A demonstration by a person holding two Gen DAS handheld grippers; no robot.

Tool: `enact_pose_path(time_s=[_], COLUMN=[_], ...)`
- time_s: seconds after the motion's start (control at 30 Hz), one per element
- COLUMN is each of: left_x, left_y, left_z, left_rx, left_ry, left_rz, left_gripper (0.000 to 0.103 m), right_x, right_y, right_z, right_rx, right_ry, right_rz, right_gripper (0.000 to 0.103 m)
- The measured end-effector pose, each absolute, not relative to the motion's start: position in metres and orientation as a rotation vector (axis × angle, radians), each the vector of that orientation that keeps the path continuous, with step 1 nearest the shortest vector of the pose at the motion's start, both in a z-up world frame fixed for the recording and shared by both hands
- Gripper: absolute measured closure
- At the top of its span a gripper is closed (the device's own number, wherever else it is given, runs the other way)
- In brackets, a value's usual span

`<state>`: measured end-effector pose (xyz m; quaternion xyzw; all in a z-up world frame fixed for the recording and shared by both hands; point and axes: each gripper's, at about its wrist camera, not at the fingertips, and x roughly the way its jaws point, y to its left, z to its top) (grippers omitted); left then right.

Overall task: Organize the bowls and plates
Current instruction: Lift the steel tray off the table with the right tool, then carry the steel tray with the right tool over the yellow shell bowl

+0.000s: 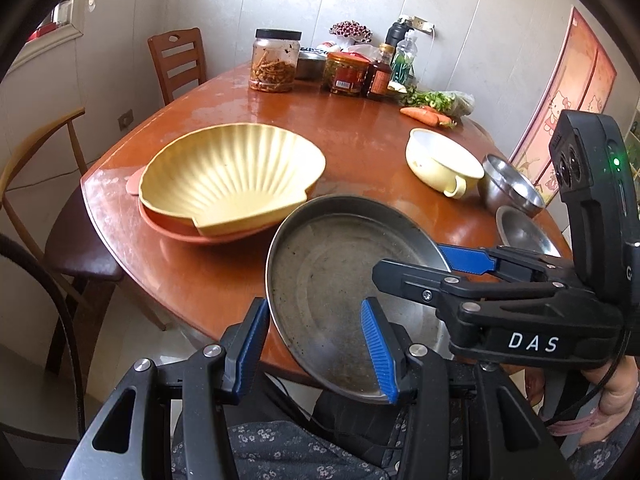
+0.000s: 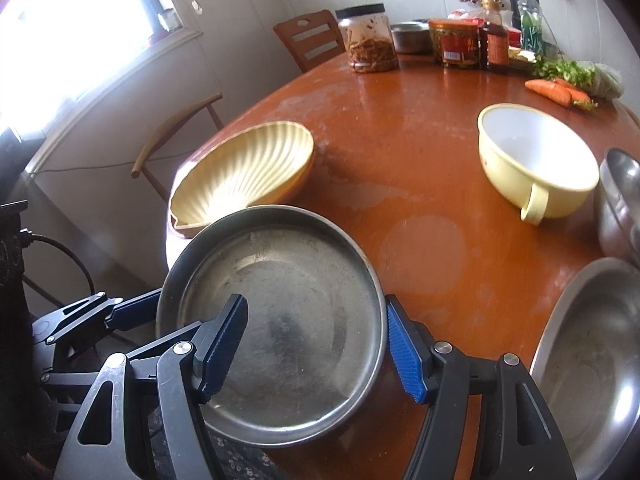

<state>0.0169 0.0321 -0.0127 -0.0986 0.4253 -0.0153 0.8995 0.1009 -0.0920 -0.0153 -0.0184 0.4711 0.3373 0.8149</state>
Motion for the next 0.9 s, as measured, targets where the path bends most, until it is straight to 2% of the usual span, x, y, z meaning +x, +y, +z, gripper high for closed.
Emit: enact_pose_path(time_s=[0.8,0.83,0.9], left_x=[0.022,0.022,0.023], left_y=[0.061,0.062,0.061], left_z=[-0.029,-0.029,-0.029], left_rx=[-0.298,-0.304,-0.304], left_ry=[0.9,0.896,0.892], left_rz=[-0.032,-0.034,-0.044], left_gripper=[0.055,0.055,0.055], right_x=[0.059,0.057,0.053], right_y=[-0.1,-0.099,-0.098], right_z=[-0.024,-0.024,-0.024], right_rx=[-0.157,-0.163,-0.169], right_ry=[0.961,0.959,0.935], right_rz=[0.632,0.626,0.626], right_gripper=[0.033,0.035,0.045])
